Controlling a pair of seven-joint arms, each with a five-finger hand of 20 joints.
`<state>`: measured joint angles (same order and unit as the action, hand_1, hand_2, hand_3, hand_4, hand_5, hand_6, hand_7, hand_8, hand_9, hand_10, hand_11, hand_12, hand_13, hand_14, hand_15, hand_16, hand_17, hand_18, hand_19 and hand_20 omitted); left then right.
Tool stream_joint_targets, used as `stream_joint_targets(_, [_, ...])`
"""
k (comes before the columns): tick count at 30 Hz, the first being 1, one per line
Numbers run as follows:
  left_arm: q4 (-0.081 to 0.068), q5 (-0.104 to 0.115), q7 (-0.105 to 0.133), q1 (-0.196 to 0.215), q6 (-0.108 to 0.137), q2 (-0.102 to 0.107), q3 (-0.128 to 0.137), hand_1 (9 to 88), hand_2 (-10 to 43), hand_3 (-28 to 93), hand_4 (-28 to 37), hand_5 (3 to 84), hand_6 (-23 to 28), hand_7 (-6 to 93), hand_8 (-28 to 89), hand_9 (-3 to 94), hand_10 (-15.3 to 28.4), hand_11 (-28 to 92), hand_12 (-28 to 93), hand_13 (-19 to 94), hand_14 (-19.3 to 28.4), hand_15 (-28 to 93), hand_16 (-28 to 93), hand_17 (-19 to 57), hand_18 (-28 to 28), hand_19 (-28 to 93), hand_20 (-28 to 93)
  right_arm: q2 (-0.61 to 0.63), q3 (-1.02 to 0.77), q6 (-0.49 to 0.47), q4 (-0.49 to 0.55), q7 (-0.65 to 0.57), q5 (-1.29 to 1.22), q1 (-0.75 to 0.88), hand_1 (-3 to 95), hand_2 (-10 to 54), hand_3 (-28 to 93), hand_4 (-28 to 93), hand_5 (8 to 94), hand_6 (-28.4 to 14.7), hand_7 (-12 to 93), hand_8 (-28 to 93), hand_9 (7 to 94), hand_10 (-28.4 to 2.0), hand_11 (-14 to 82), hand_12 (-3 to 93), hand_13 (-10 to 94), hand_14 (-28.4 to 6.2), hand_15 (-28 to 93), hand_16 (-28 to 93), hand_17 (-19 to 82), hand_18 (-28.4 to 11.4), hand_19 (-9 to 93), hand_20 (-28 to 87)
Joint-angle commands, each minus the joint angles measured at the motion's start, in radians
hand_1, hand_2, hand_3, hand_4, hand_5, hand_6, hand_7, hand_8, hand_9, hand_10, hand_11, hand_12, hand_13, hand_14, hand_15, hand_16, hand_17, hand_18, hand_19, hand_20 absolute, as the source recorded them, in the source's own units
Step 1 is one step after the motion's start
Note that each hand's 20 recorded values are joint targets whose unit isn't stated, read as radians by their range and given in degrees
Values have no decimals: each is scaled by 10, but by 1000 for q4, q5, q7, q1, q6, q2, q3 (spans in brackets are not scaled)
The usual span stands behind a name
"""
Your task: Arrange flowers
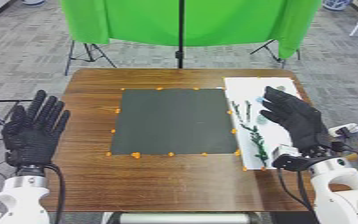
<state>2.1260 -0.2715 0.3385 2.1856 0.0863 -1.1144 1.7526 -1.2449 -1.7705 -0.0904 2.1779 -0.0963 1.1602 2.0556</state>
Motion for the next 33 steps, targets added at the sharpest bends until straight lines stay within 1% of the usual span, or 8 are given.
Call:
stream_joint_targets(1, [-1, 12, 0, 16, -3, 1, -11, 243, 140, 745, -283, 378, 64, 53, -84, 279, 114, 106, 47, 177, 84, 126, -73, -74, 95, 245, 82, 9, -7, -8, 9, -10, 13, 6, 94, 32, 825, -283, 434, -21, 114, -123, 377, -118, 34, 77, 275, -139, 76, 107, 113, -155, 195, 114])
stream_joint_targets(13, [-1, 22, -10, 15, 3, -6, -10, 242, 139, 746, -283, 381, 66, 54, -84, 287, 117, 111, 47, 182, 87, 126, -71, -75, 96, 246, 82, 39, 0, 43, 31, -55, 119, 9, 113, 2, 821, -283, 432, -21, 114, -122, 378, -114, 34, 78, 273, -139, 74, 112, 111, -162, 206, 117])
stream_joint_targets(15, [1, 25, -13, 18, 3, -7, -11, 243, 139, 744, -283, 381, 66, 54, -84, 287, 117, 112, 48, 183, 88, 126, -70, -75, 96, 246, 82, 55, 19, 95, 43, -97, 285, 6, 123, -7, 815, -283, 435, -26, 113, -122, 384, -128, 39, 81, 301, -151, 89, 120, 119, -171, 252, 135])
stream_joint_targets(18, [-1, 26, -11, 12, 7, -7, -13, 243, 140, 744, -283, 382, 67, 55, -84, 291, 117, 114, 48, 186, 88, 129, -69, -76, 97, 247, 82, 83, 58, 161, 62, -181, 552, 6, 152, -37, 812, -282, 453, -47, 115, -122, 403, -151, 58, 91, 378, -167, 126, 168, 127, -202, 470, 195])
stream_joint_targets(21, [-2, 25, -9, 9, 11, -5, -11, 243, 140, 744, -283, 384, 68, 55, -83, 293, 118, 115, 49, 188, 91, 132, -68, -75, 97, 247, 82, 98, 86, 188, 74, -277, 758, 9, 201, -86, 816, -281, 457, -55, 120, -122, 389, -167, 64, 94, 387, -170, 172, 178, 136, -211, 568, 201])
stream_joint_targets(26, [0, 29, -14, 12, 11, -8, -11, 244, 141, 743, -283, 387, 70, 55, -82, 294, 119, 115, 50, 189, 93, 134, -68, -75, 97, 247, 82, 120, 118, 151, 70, -358, 1201, 40, 245, -95, 805, -282, 492, -65, 134, -129, 458, -182, 113, 121, 432, -162, 424, 147, 178, -217, 715, 208])
stream_joint_targets(29, [0, 32, -13, 12, 12, -9, -11, 244, 142, 743, -283, 393, 73, 57, -81, 299, 120, 120, 53, 197, 97, 139, -66, -73, 99, 247, 82, 130, 136, 98, 63, -395, 1362, 44, 258, -95, 778, -283, 532, -65, 147, -129, 517, -187, 230, 171, 432, -179, 689, 184, 210, -226, 829, 264])
stream_joint_targets(33, [0, 32, -14, 12, 12, -10, -13, 244, 142, 743, -283, 396, 74, 59, -81, 302, 122, 121, 55, 203, 102, 145, -65, -72, 101, 251, 83, 157, 192, 21, 14, -430, 1531, 6, 264, -95, 734, -283, 574, -60, 191, -137, 519, -193, 411, 223, 449, -196, 791, 241, 230, -232, 872, 329])
